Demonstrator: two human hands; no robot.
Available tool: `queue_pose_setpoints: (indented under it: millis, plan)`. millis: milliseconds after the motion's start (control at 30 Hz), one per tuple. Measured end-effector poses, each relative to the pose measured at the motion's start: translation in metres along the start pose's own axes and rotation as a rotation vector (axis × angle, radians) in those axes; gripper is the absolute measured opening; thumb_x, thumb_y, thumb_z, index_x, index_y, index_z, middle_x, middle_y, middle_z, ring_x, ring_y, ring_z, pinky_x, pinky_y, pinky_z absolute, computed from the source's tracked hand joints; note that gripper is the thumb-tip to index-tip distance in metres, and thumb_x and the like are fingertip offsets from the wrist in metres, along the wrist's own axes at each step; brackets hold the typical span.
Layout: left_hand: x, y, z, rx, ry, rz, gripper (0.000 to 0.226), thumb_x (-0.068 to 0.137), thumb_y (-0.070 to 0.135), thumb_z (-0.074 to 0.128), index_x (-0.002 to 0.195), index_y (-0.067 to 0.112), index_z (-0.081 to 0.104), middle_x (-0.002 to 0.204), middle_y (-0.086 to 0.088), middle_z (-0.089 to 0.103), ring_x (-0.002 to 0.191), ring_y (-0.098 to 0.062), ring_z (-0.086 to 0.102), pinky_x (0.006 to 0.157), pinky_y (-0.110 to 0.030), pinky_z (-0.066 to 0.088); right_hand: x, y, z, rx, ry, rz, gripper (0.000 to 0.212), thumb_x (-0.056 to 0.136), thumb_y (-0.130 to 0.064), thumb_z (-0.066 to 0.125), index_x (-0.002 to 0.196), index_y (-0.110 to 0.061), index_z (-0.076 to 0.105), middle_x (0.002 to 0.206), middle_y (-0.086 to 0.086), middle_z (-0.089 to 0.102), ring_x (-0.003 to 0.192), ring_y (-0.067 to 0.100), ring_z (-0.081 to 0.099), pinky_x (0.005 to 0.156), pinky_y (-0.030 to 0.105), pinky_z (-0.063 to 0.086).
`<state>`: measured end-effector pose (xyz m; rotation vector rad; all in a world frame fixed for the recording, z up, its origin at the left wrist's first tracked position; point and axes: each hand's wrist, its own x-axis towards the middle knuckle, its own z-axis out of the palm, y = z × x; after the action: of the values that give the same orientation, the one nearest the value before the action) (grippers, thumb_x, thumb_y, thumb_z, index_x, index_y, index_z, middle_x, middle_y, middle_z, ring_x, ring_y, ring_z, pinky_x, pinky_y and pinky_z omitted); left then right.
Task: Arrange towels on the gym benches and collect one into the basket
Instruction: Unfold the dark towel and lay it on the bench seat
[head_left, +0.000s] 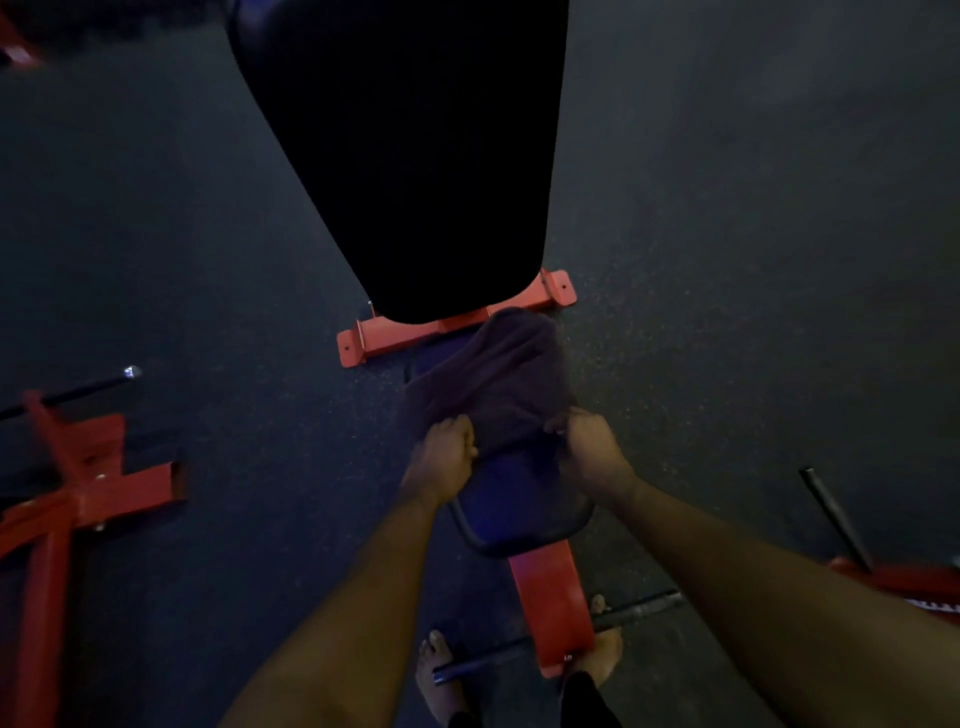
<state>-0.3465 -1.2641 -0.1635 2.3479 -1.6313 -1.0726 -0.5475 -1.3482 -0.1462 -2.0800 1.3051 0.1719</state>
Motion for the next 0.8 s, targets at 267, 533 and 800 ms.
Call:
queue_pose_setpoints:
  millis: [267, 533, 800]
  plan:
    - [-0.002, 0.037, -0.014, -0.061, 0.039, 0.099, 0.024, 0.082, 0.002, 0.040, 0.093, 0.024, 0.043, 0.095, -0.015, 0.062, 0.084, -0.035, 0.059, 0.069, -0.041, 0.047, -0.041, -0.021, -0.033, 0.349, 0.120, 0.044, 0.021, 0.077, 0.001, 0.073, 0.096, -0.006, 0.074, 0.091, 0.000, 0.070, 0.084, 0.010, 0.065, 0.069, 0.005, 0.045]
    - [-0.073, 0.110, -0.166, -0.051, 0.134, 0.263, 0.022, 0.083, 0.005, 0.046, 0.093, 0.016, 0.063, 0.095, -0.012, 0.070, 0.091, -0.028, 0.064, 0.079, -0.030, 0.047, -0.091, -0.113, -0.104, 0.454, 0.292, -0.012, 0.053, 0.054, -0.034, 0.091, 0.088, -0.013, 0.057, 0.077, -0.007, 0.056, 0.066, 0.002, 0.049, 0.057, 0.021, 0.040]
    - [-0.166, 0.175, -0.324, 0.089, 0.179, 0.378, 0.023, 0.083, 0.034, 0.071, 0.076, 0.013, 0.062, 0.075, -0.003, 0.063, 0.073, -0.016, 0.059, 0.064, -0.028, 0.046, -0.149, -0.177, -0.200, 0.430, 0.567, 0.068, 0.014, 0.081, -0.011, 0.062, 0.072, -0.019, 0.054, 0.078, 0.003, 0.062, 0.074, 0.020, 0.057, 0.065, 0.024, 0.037]
